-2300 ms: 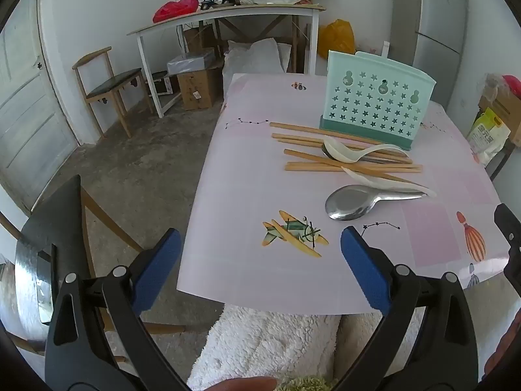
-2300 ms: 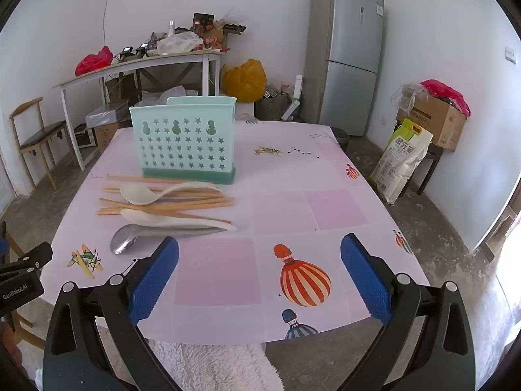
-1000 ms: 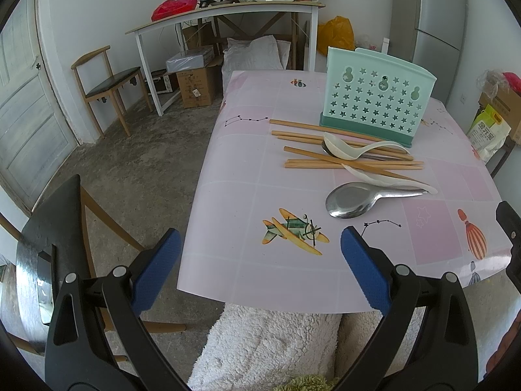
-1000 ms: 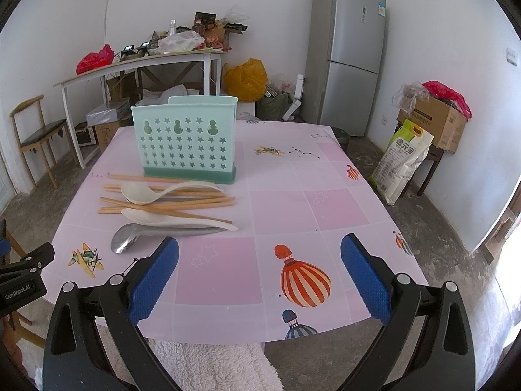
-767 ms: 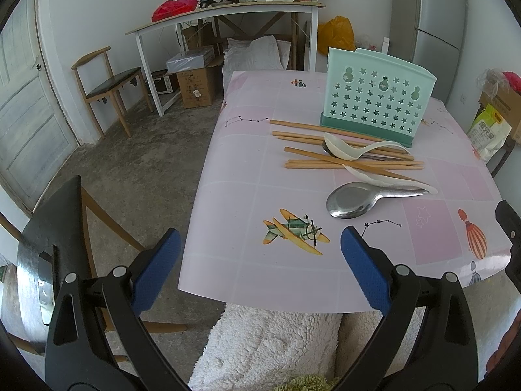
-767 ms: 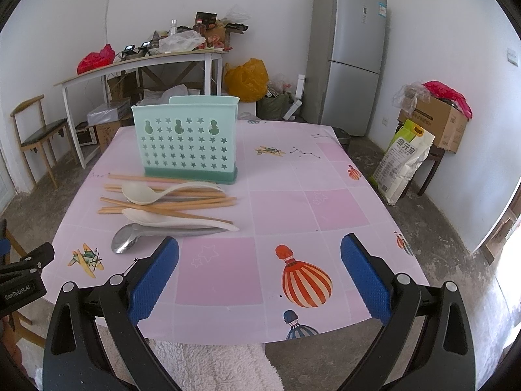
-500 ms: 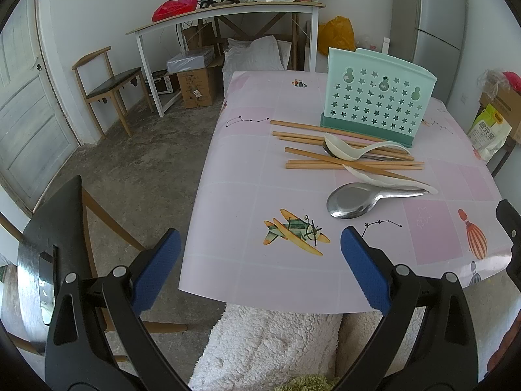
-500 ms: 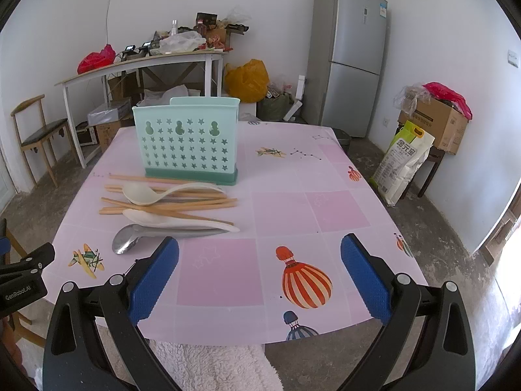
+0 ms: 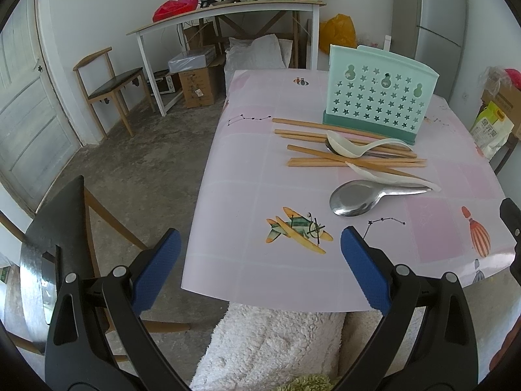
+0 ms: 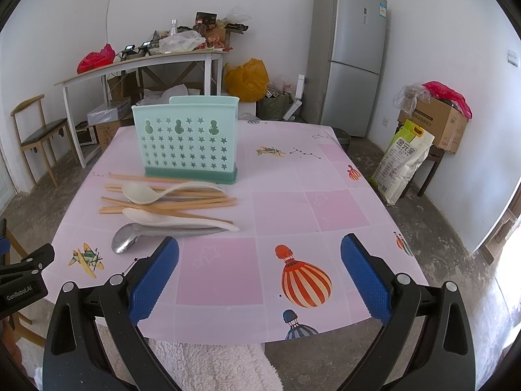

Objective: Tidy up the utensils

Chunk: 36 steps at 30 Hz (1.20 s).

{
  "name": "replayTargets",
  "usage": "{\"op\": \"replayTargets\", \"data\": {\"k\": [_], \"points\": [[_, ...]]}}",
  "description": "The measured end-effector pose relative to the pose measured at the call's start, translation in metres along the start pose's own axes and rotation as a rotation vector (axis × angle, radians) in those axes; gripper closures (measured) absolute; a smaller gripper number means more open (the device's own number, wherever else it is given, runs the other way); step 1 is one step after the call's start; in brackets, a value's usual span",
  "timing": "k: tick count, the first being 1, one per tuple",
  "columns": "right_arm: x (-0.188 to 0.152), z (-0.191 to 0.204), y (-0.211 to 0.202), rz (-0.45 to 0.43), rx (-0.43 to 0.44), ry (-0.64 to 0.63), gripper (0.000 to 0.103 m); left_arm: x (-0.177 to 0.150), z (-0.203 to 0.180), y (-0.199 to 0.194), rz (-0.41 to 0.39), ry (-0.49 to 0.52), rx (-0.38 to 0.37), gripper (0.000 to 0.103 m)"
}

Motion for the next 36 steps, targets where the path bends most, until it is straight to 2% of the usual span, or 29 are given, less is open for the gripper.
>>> {"op": "replayTargets", "data": {"k": [21, 30, 32, 36], "points": [[-0.002, -0.001, 0.003, 0.006, 0.002, 0.004, 0.006, -0.002, -0.003, 0.006, 0.011, 0.012, 0.013, 0.008], [-0.006, -0.005, 0.020, 0.012, 0.013, 0.010, 0.006, -0.001, -0.007, 0.027, 0.054, 0.039, -0.020, 0.009], [-0.007, -0.006, 0.025, 0.011, 0.017, 0.006, 0.006, 0.000, -0.007, 0.032, 0.061, 0.041, -0.059, 0.008], [-0.010, -0.006, 0.037, 0.017, 0.033, -0.014, 0.006, 0.004, -0.011, 0.039, 0.067, 0.032, -0.207, 0.008]]}}
Point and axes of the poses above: each gripper's, at about its wrist camera, not at the fingertips, and y roughly the way its jaws point, z to its left, x to its top, the point moved 2 cm from there along y, roughly the way its jaws point, and after that the axes turned 15 degrees about x, right-handed, at the moved point
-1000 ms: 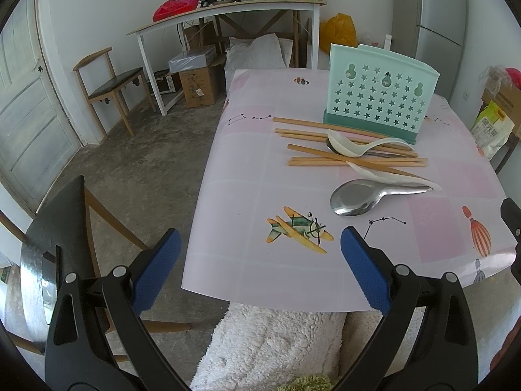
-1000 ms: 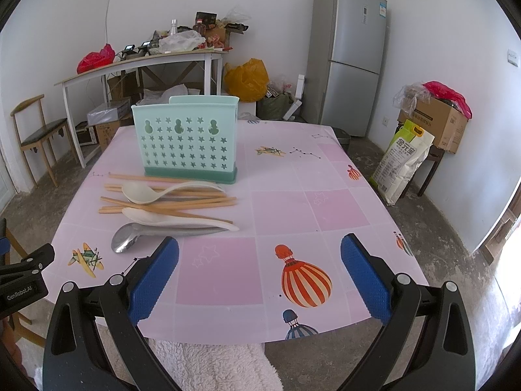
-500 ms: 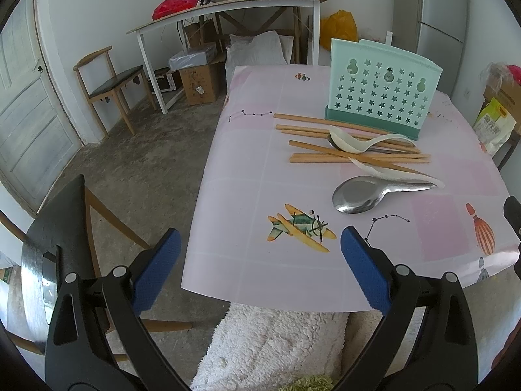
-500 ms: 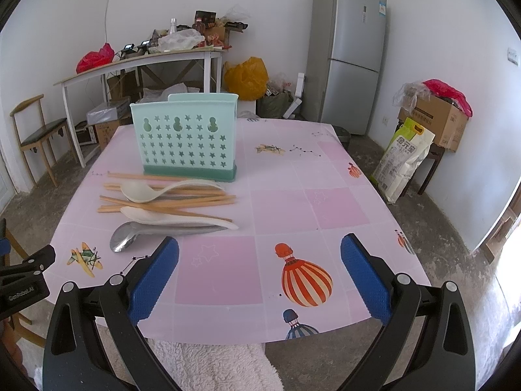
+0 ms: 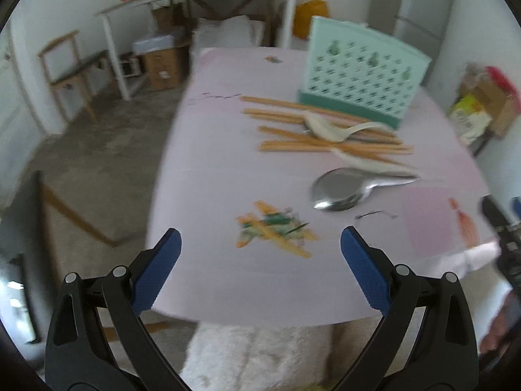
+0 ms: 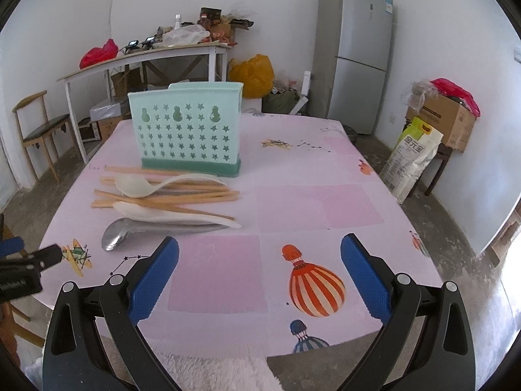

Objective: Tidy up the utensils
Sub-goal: 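Move the left tool to the silver metal spoon and close on it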

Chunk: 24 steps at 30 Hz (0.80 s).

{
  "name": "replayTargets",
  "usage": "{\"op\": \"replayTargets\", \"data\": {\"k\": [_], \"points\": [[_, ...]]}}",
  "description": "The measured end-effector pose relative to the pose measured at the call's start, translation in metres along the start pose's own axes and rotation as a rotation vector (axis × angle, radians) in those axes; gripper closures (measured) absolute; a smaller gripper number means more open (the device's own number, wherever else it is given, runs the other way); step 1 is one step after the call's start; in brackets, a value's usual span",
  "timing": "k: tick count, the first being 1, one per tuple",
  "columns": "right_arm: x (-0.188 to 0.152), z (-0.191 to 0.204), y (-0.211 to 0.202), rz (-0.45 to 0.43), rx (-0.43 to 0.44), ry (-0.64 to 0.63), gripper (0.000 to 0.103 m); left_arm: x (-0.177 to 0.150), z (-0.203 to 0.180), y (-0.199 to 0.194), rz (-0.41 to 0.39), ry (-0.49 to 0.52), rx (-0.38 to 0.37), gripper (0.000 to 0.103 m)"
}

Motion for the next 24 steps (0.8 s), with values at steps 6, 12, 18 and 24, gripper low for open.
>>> {"op": "replayTargets", "data": {"k": [6, 12, 18, 24], "points": [[-0.003, -0.002, 0.026, 0.041, 0.054, -0.018, 0.006, 0.009, -0.005, 0.005, -0.045, -0.051, -0.230, 0.008], [-0.002, -0.010, 0.049, 0.051, 0.162, 0.022, 0.006, 0.017, -0.037, 0.023, -0.064, 0.081, -0.241, 0.008], [0.006, -0.019, 0.061, 0.030, 0.201, 0.065, 0.006, 0.018, -0.073, 0.038, -0.137, 0.330, -0.207, 0.024], [0.007, -0.026, 0.073, 0.049, 0.212, 0.089, 0.006, 0.021, -0.089, 0.058, -0.120, 0.439, -0.216, 0.051]]}}
Point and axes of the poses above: each gripper's, at about its wrist camera, not at the fingertips, and y roughly the way its jaws point, z to its left, x to its top, the point moved 2 cm from there along y, roughly the way its jaws point, and after that the axes turned 15 degrees about x, right-handed, at the moved point
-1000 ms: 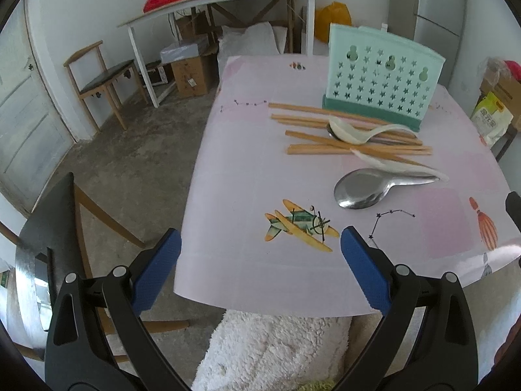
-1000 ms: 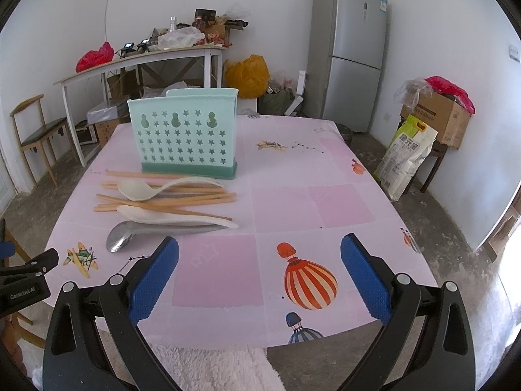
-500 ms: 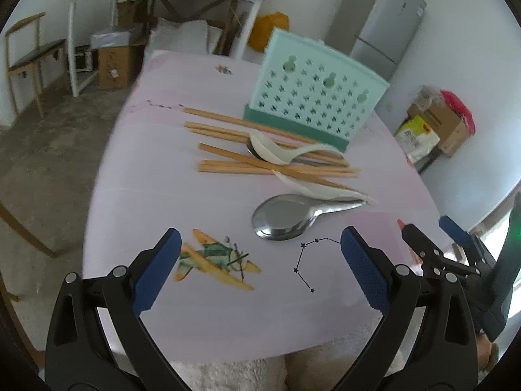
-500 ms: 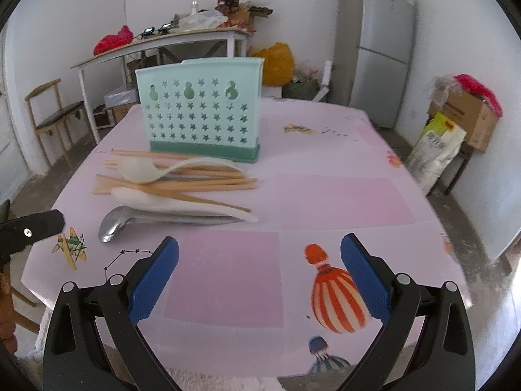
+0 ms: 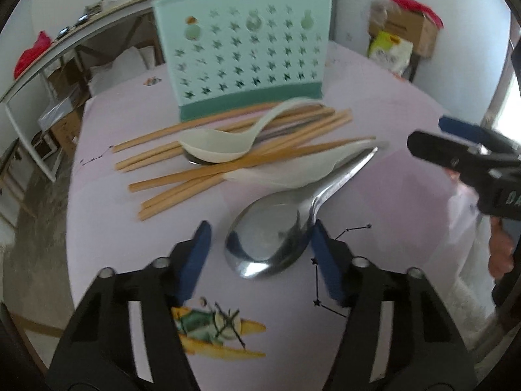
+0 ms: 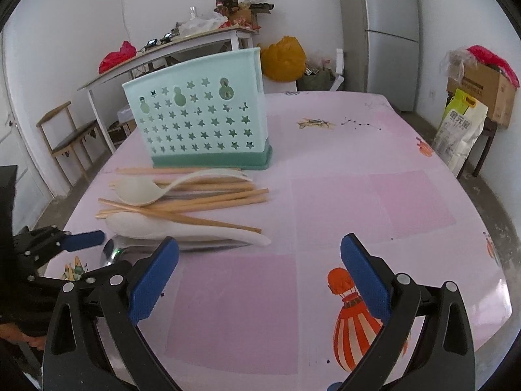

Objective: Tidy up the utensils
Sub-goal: 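Move the left tool to the silver metal spoon and close on it, then lift the metal spoon with the left tool while the right tool grasps a white ceramic spoon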

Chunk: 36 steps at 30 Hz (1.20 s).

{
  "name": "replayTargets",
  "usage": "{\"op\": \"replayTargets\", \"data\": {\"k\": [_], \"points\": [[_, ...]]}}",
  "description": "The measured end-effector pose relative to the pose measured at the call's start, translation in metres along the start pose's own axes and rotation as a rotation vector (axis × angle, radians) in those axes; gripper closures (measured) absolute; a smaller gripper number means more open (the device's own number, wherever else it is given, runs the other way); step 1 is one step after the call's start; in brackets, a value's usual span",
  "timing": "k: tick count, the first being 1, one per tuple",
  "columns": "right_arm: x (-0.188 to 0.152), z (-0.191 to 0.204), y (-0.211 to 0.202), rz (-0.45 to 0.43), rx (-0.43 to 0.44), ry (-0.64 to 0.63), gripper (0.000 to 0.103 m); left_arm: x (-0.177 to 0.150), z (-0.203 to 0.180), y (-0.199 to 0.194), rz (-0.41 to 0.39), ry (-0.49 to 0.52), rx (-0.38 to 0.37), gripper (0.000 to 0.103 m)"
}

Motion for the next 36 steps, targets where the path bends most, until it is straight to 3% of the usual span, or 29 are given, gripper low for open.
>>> {"op": "replayTargets", "data": {"k": [3, 4, 5, 6, 17, 24, 32, 36], "points": [[0.000, -0.001, 0.003, 0.008, -0.003, 0.001, 0.006, 0.001, -0.004, -0.002, 0.000, 0.032, -0.016, 0.066], [0.000, -0.001, 0.002, 0.007, -0.004, 0.001, 0.006, 0.001, -0.005, -0.007, -0.009, 0.046, -0.023, 0.073], [0.001, -0.001, 0.002, 0.005, -0.008, 0.001, 0.006, 0.000, -0.004, -0.010, -0.008, 0.050, -0.038, 0.089], [0.001, -0.002, 0.001, 0.003, -0.008, 0.004, 0.006, -0.001, -0.004, -0.012, -0.004, 0.047, -0.053, 0.094], [0.006, 0.008, -0.005, -0.003, -0.009, -0.023, 0.006, -0.014, 0.005, -0.008, -0.001, -0.062, -0.104, 0.095], [0.019, 0.016, -0.027, -0.070, -0.025, -0.092, 0.006, -0.019, 0.009, -0.028, -0.039, -0.085, -0.214, 0.102], [0.060, 0.031, -0.044, -0.171, 0.070, -0.170, 0.006, -0.034, 0.043, -0.050, -0.041, -0.253, -0.342, 0.102], [0.077, 0.041, -0.040, -0.182, 0.134, -0.182, 0.011, -0.040, 0.068, -0.060, -0.064, -0.356, -0.344, 0.102]]}}
Point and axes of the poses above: each gripper's, at about its wrist camera, not at the fingertips, and y roughly the way its jaws point, z to its left, x to its top, the point moved 2 cm from there along y, roughly the way its jaws point, and after that the axes turned 15 degrees about x, right-handed, at the moved point
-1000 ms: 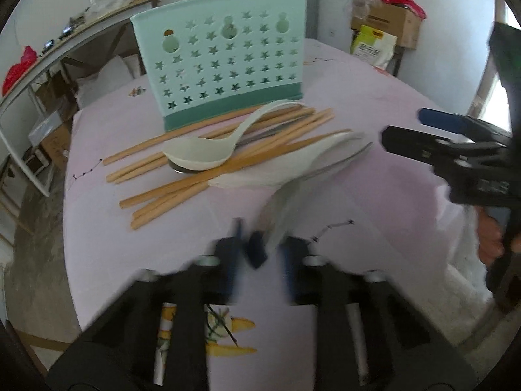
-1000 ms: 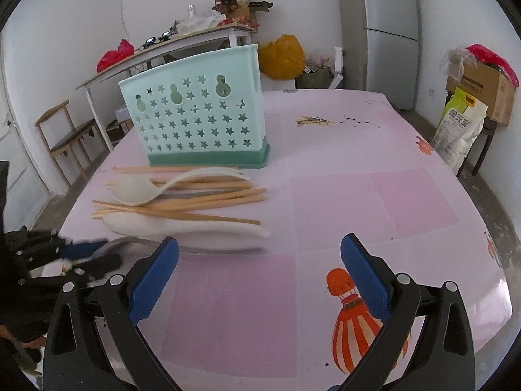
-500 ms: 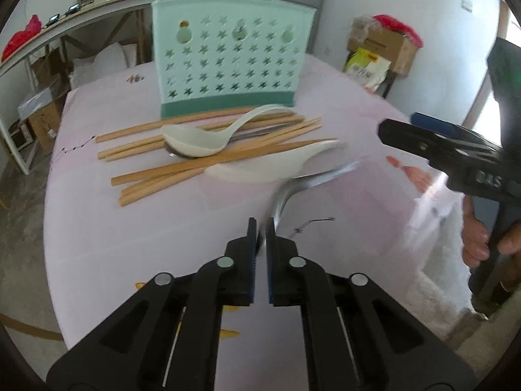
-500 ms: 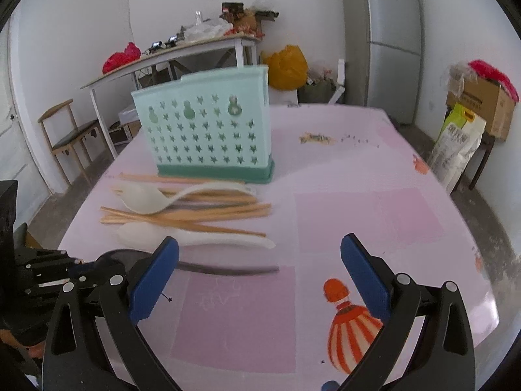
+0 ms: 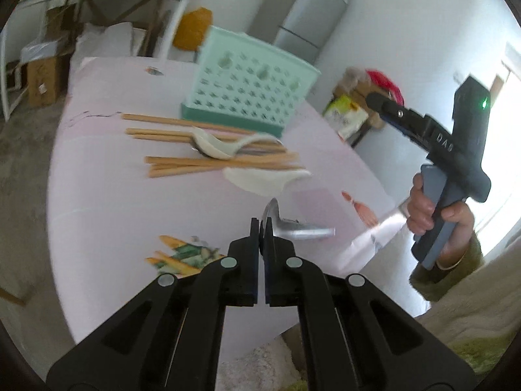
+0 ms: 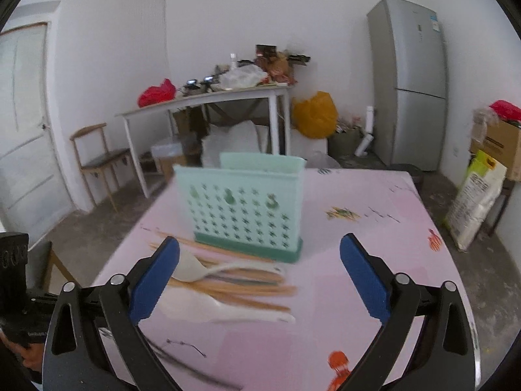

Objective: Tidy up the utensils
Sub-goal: 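Lift the metal spoon with the left tool while the right tool grasps a white ceramic spoon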

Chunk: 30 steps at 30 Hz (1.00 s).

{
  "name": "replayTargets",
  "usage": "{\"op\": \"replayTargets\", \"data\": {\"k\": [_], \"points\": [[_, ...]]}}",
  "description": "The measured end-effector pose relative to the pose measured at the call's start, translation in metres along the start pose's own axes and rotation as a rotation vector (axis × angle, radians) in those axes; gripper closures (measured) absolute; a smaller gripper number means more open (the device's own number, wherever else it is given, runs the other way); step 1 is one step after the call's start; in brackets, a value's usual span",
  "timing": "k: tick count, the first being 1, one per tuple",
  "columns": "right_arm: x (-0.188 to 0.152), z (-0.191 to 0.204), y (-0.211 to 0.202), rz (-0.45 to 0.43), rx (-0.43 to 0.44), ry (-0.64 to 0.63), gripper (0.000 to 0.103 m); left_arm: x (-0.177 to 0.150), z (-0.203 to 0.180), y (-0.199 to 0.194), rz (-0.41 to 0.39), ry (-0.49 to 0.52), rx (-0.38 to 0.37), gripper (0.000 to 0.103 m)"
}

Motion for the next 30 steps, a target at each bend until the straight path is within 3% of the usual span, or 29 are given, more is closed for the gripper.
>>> {"op": "replayTargets", "data": {"k": [3, 8, 11, 15, 21, 26, 30], "points": [[0.004, 0.008, 0.017, 0.037, 0.077, -0.001, 0.019, -0.001, 0.013, -0.001, -0.007, -0.038, 0.025, 0.102], [0.001, 0.034, 0.073, 0.204, 0.245, -0.033, 0.037, -0.006, 0.028, 0.003, 0.005, -0.082, 0.049, 0.102], [-0.006, 0.055, 0.104, 0.302, 0.290, -0.092, 0.047, -0.007, 0.033, 0.007, 0.006, -0.100, 0.049, 0.101], [-0.021, 0.073, 0.143, 0.425, 0.294, -0.189, 0.059, -0.010, 0.038, 0.012, 0.011, -0.126, 0.045, 0.101], [-0.036, 0.079, 0.174, 0.525, 0.263, -0.262, 0.073, -0.011, 0.045, 0.012, 0.008, -0.141, 0.034, 0.101], [-0.045, 0.084, 0.181, 0.553, 0.237, -0.324, 0.094, -0.012, 0.049, 0.011, 0.006, -0.154, 0.033, 0.101], [-0.044, 0.088, 0.176, 0.536, 0.234, -0.350, 0.096, -0.013, 0.049, 0.010, 0.004, -0.159, 0.036, 0.101]]}}
Point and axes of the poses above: each gripper's, at about its wrist camera, not at the fingertips, and y roughly the way its jaws point, z to its left, x to its top, the point moved 2 cm from there along y, roughly the way its jaws point, and after that the axes turned 15 degrees about x, right-handed, at the moved point
